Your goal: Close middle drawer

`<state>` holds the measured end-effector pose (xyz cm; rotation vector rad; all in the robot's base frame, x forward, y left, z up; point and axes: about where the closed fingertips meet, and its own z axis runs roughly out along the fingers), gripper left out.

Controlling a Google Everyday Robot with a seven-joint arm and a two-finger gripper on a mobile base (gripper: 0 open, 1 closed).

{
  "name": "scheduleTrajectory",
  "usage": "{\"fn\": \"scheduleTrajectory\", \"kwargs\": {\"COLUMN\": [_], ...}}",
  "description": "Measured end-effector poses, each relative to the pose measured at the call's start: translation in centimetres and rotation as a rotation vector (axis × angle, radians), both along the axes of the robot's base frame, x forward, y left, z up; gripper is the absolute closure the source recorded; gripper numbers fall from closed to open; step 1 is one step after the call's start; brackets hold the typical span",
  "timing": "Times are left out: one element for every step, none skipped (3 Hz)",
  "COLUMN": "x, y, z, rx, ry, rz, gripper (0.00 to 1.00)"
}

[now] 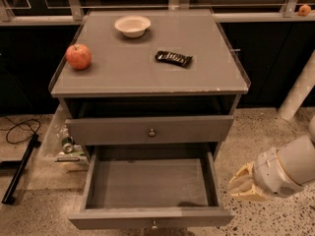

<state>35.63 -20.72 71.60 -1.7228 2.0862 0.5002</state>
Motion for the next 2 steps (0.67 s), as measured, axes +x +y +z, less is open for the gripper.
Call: {"fn": "scheduleTrajectory", "kwargs": {"x": [0.0,0.3], "y": [0.4,0.7], "z": [-1.5,-6.4], "rx": [0.014,0.066], "ry": [0.016,0.067], "rz": [-0.006,-0.033], "gripper": [1.00,1.00]}}
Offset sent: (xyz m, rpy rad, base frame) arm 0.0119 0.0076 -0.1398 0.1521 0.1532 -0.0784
